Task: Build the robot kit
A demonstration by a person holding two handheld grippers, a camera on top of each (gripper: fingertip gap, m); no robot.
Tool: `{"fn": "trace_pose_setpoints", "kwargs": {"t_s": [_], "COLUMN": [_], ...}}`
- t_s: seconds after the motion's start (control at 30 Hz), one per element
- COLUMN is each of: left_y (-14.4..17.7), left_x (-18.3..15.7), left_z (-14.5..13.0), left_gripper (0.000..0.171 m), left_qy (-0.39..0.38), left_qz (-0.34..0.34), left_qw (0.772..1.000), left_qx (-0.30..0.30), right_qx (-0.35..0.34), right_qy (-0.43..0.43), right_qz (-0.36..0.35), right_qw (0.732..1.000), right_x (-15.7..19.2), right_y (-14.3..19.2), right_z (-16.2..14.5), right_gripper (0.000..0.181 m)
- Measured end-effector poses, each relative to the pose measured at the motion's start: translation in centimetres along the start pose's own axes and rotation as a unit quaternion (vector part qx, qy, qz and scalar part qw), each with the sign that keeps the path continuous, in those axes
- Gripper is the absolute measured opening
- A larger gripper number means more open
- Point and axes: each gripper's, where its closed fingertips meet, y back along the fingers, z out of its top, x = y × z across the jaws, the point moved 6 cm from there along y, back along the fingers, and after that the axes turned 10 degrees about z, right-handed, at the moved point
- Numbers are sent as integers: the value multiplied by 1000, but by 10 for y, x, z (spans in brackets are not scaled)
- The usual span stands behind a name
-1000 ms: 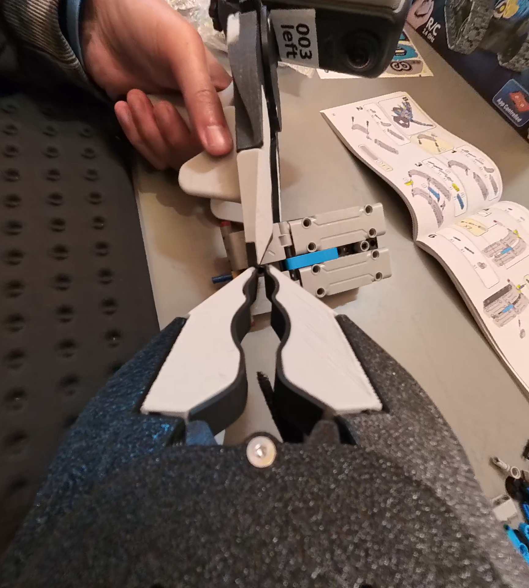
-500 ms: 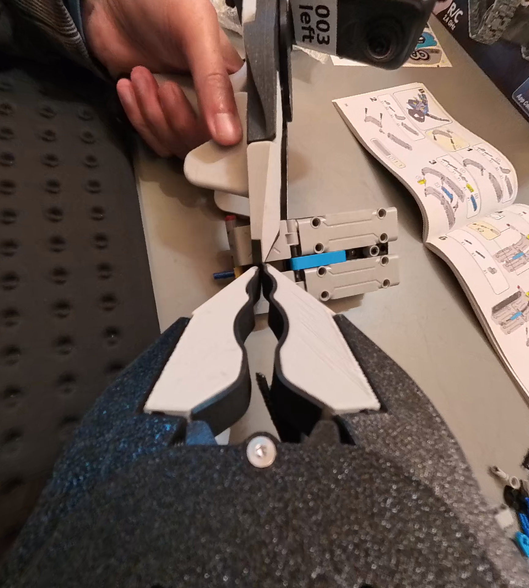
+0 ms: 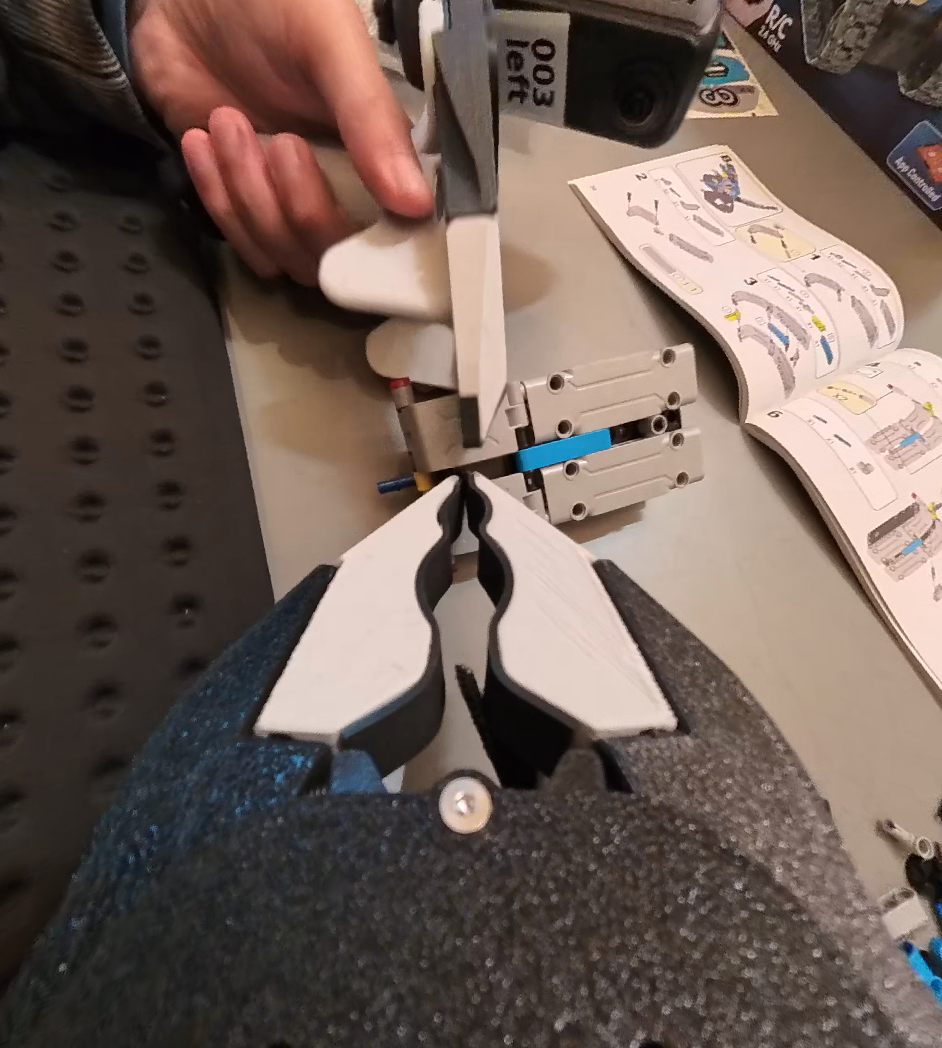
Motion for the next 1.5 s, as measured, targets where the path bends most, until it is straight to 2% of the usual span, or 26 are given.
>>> {"fn": "trace_pose_setpoints", "kwargs": {"t_s": [0.07, 0.13, 0.2, 0.27, 0.4, 0.5, 0.6, 0.7, 0.73, 0.77, 0.8, 0.83, 0.87, 0.9, 0.93, 1.0, 1.07, 1.13, 1.17, 1.27, 1.33, 1.5], "left_y": [0, 3, 7, 9, 12, 14, 17, 15, 15, 15, 17, 19, 23, 27, 30, 36, 37, 34, 32, 30, 28, 25], "left_x": [1, 2, 2, -1, -8, -8, -12, -20, -22, -26, -31, -37, -44, -50, -57, -69, -75, -76, -74, -73, -75, -77], "left_z": [0, 3, 5, 6, 6, 8, 8, 4, 4, 4, 5, 6, 7, 7, 6, 4, 1, -1, -1, -1, -3, -7], "left_gripper": [39, 37, 38, 38, 37, 37, 37, 37, 37, 37, 37, 36, 36, 36, 36, 35, 36, 36, 36, 36, 36, 36], "left_qy": [4, 18, 42, 64, 132, 159, 154, 132, 119, 95, 61, 21, -18, -58, -98, -160, -198, -223, -229, -226, -240, -271], "left_qz": [2, 0, -22, -51, -136, -163, -184, -200, -202, -202, -198, -190, -185, -177, -169, -161, -152, -127, -110, -111, -106, -99], "left_qw": [1000, 1000, 999, 997, 982, 974, 971, 971, 972, 975, 978, 981, 981, 980, 977, 967, 960, 956, 956, 957, 953, 945], "left_qx": [-2, -18, -20, -18, -11, -11, -7, 10, 4, -4, -16, -32, -48, -66, -85, -114, -129, -139, -146, -148, -154, -152], "right_qx": [-10, -5, -8, -18, -21, -41, -109, -103, -107, -125, -146, -186, -243, -311, -359, -375, -378, -405, -403, -399, -399, -390], "right_qy": [4, 14, 36, 64, 147, 171, 175, 209, 221, 175, 86, -7, -94, -179, -250, -341, -375, -379, -379, -372, -372, -359], "right_qz": [-6, -25, -78, -127, -206, -235, -237, -227, -230, -238, -206, -130, -35, 47, 101, 205, 282, 302, 312, 291, 269, 279], "right_qw": [1000, 1000, 996, 990, 967, 956, 950, 946, 942, 947, 964, 974, 965, 932, 893, 838, 798, 775, 772, 786, 794, 801], "right_x": [1, 4, 5, 10, 19, 20, 21, 10, 6, -1, -7, -10, -10, -12, -16, -16, -8, -6, -4, -4, -6, -3], "right_y": [1, 0, 1, 1, 5, 13, 33, 54, 60, 66, 70, 69, 67, 65, 62, 46, 35, 33, 31, 28, 27, 30], "right_z": [2, 3, 5, 8, 15, 19, 26, 20, 19, 18, 15, 13, 12, 14, 13, 12, 18, 24, 26, 27, 25, 24], "right_gripper": [1, 12, 30, 34, 36, 40, 42, 48, 40, 28, 25, 40, 56, 65, 71, 85, 76, 58, 56, 50, 37, 32]}}
